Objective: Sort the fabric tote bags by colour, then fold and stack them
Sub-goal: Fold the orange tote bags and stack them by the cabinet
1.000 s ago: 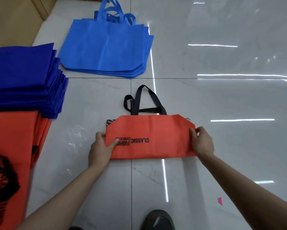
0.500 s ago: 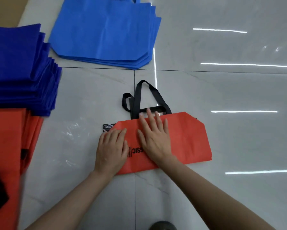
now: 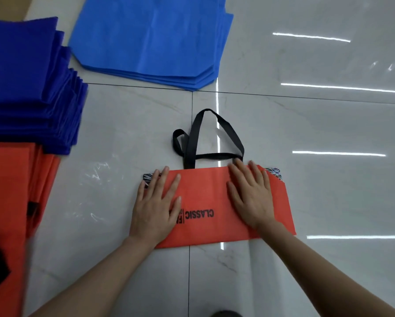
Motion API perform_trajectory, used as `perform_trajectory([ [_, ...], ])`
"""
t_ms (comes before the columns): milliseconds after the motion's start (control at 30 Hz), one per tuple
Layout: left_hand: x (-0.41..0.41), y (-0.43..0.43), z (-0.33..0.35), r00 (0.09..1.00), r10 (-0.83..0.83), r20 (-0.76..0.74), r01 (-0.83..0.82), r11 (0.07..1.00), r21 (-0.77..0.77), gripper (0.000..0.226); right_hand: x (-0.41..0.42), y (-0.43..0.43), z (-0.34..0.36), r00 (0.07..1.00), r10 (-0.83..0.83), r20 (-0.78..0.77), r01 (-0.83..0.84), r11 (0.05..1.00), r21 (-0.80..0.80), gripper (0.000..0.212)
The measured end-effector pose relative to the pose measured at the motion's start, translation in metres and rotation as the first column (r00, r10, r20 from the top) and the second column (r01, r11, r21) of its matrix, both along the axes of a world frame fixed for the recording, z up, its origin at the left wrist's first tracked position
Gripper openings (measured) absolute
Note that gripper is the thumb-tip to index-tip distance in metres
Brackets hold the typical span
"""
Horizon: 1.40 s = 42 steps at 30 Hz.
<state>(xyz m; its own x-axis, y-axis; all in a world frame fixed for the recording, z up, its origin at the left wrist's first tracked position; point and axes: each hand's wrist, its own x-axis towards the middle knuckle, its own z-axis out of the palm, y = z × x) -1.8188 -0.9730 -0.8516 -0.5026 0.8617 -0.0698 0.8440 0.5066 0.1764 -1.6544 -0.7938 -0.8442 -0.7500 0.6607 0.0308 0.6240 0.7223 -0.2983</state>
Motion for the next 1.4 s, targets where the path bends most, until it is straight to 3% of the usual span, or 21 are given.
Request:
perform_trajectory([
  [67, -0.001, 0.0, -0.001, 1.0, -0.001, -0.01, 0.001, 1.0, -0.005, 0.054, -0.013, 0.004, 0.004, 0.974, -0.082, -0.209, 0.077, 0.996, -0.034, 0.044],
  [100, -0.001, 0.0, -0.001, 1.0, 0.001, -0.009, -0.001, 1.0, -0.007, 0.054, -0.02, 0.008, 0.005, 0.962, -0.142, -0.234, 0.137, 0.99, -0.039, 0.047],
  [200, -0.001, -0.001, -0.001, 1.0, -0.001, -0.009, 0.001, 1.0, 0.001, 0.054, -0.053, 0.027, 0.015, 0.962, -0.274, -0.007, 0.272, 0.96, -0.067, 0.061],
  [267, -0.001, 0.0, -0.001, 1.0, -0.005, -0.013, 0.005, 1.0, 0.01, 0.053, -0.077, 0.038, 0.022, 0.961, -0.244, 0.131, 0.253, 0.966, -0.053, 0.049],
  [367, -0.001, 0.0, -0.001, 1.0, -0.009, -0.018, 0.009, 1.0, 0.02, 0.053, -0.105, 0.05, 0.031, 0.967, -0.237, 0.095, 0.249, 0.958, -0.14, 0.024],
  [467, -0.001, -0.001, -0.001, 1.0, -0.008, -0.025, 0.009, 0.999, 0.032, 0.053, -0.123, 0.067, 0.037, 0.87, -0.483, -0.101, 0.363, 0.764, -0.534, 0.013],
  [533, -0.001, -0.001, 0.0, 1.0, -0.006, -0.026, 0.007, 0.999, 0.033, 0.052, -0.128, 0.078, 0.043, 0.747, -0.642, -0.17, 0.32, 0.572, -0.756, 0.012],
  [567, -0.001, 0.0, -0.001, 1.0, -0.005, -0.028, 0.006, 0.999, 0.032, 0.052, -0.128, 0.083, 0.046, 0.725, -0.668, -0.166, 0.296, 0.52, -0.801, 0.016],
  [600, -0.001, 0.0, -0.001, 1.0, -0.003, -0.028, 0.004, 1.0, 0.03, 0.052, -0.126, 0.085, 0.048, 0.748, -0.644, -0.16, 0.277, 0.521, -0.807, 0.023],
  [733, -0.001, -0.001, -0.002, 1.0, 0.002, -0.022, -0.001, 0.999, 0.035, 0.052, -0.114, 0.073, 0.061, 0.917, -0.325, -0.232, 0.067, 0.698, -0.713, 0.047],
  [867, -0.001, 0.0, -0.002, 1.0, 0.007, -0.008, -0.007, 1.0, 0.018, 0.052, -0.089, 0.042, 0.09, 0.868, -0.185, -0.461, -0.127, 0.814, -0.566, 0.027],
  [967, -0.001, 0.0, -0.002, 1.0, 0.015, -0.001, -0.015, 1.0, 0.009, 0.053, -0.056, 0.012, 0.094, 0.845, -0.066, -0.531, -0.201, 0.881, -0.429, 0.015],
  [1033, 0.0, 0.001, -0.001, 0.999, 0.035, 0.001, -0.035, 0.999, 0.007, 0.053, -0.034, -0.005, 0.085, 0.868, 0.109, -0.485, -0.249, 0.94, -0.235, 0.022],
  [1133, 0.004, 0.007, 0.003, 0.993, 0.109, 0.04, -0.109, 0.994, -0.004, 0.056, 0.002, -0.028, 0.057, 0.891, 0.293, -0.347, -0.318, 0.948, -0.016, 0.039],
  [1233, 0.009, 0.016, 0.009, 0.981, 0.182, 0.067, -0.18, 0.983, -0.027, 0.06, 0.038, -0.048, 0.017, 0.964, 0.24, -0.111, -0.222, 0.963, 0.151, 0.046],
  [1300, 0.012, 0.02, 0.012, 0.976, 0.21, 0.065, -0.207, 0.977, -0.047, 0.057, 0.05, -0.057, 0.003, 0.992, 0.124, -0.021, -0.121, 0.987, 0.108, 0.05],
  [1400, 0.01, 0.022, 0.022, 0.974, 0.216, 0.066, -0.212, 0.975, -0.065, 0.051, 0.048, -0.058, 0.007, 0.998, 0.057, -0.011, -0.058, 0.995, -0.077, 0.054],
])
